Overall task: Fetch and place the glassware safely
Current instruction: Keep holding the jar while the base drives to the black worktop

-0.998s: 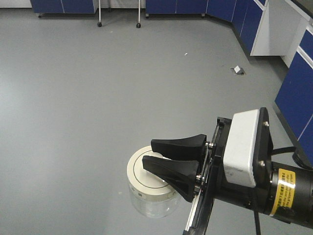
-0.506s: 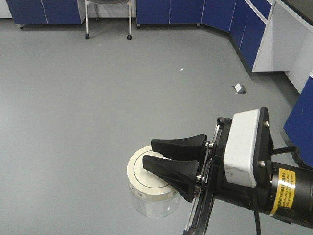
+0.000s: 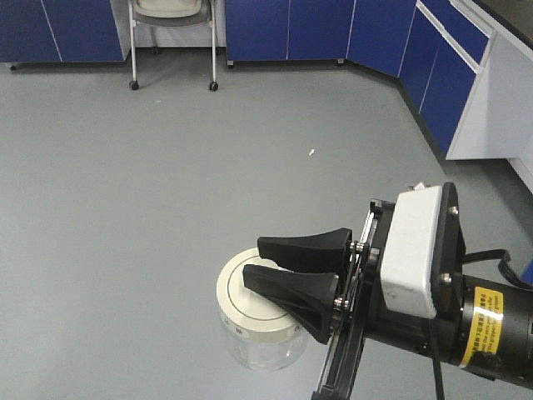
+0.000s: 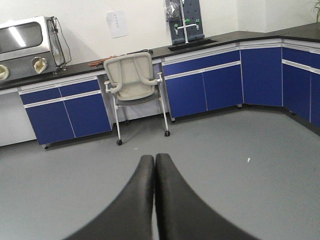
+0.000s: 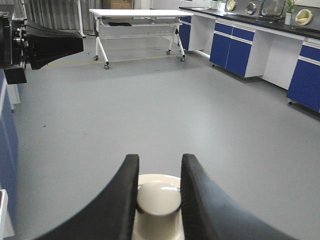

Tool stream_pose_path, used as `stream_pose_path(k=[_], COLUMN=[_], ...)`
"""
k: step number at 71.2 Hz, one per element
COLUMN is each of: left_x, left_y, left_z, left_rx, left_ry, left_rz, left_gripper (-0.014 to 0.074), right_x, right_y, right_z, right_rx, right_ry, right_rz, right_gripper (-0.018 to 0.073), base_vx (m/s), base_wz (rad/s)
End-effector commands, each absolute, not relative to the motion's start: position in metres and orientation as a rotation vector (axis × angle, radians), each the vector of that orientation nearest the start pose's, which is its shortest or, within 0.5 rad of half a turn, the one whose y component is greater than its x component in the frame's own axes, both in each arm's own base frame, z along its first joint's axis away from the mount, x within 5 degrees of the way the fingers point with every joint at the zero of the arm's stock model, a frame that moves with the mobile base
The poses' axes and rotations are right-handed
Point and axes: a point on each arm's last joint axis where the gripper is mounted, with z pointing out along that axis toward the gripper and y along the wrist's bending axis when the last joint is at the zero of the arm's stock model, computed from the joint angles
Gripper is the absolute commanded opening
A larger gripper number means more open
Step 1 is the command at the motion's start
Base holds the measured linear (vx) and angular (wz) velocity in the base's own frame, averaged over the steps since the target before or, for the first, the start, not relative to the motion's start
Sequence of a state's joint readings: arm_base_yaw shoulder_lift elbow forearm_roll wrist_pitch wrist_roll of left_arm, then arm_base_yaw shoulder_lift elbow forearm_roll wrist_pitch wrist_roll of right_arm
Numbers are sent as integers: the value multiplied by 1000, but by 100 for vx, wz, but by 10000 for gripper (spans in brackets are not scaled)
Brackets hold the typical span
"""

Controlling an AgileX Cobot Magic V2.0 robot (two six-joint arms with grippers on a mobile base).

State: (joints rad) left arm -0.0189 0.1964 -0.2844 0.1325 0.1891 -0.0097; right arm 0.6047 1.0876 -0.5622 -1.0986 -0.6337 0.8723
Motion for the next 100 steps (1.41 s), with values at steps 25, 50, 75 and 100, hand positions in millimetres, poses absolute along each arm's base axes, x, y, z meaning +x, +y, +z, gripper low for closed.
stream_pose_path(k=[25, 50, 75, 100], left_x=[64, 64, 64, 64], left_y=[0, 0, 0, 0], left_z=[295, 295, 295, 295], left_rx=[89, 89, 89, 89], left_ry=[1491, 1491, 1491, 1491], left_rz=[79, 79, 79, 79], left_gripper=[-7, -7, -7, -7], right_x=[147, 147, 147, 147], right_y=[162, 162, 162, 163], right_z=[316, 316, 316, 316], right_rx=[-963, -963, -964, -964], right_ry=[1315, 1315, 1315, 1316], right_rz=[880, 880, 880, 881], right_gripper=[-3, -3, -3, -3], base_vx=[62, 61, 59, 55], base_wz=[3, 4, -3, -2])
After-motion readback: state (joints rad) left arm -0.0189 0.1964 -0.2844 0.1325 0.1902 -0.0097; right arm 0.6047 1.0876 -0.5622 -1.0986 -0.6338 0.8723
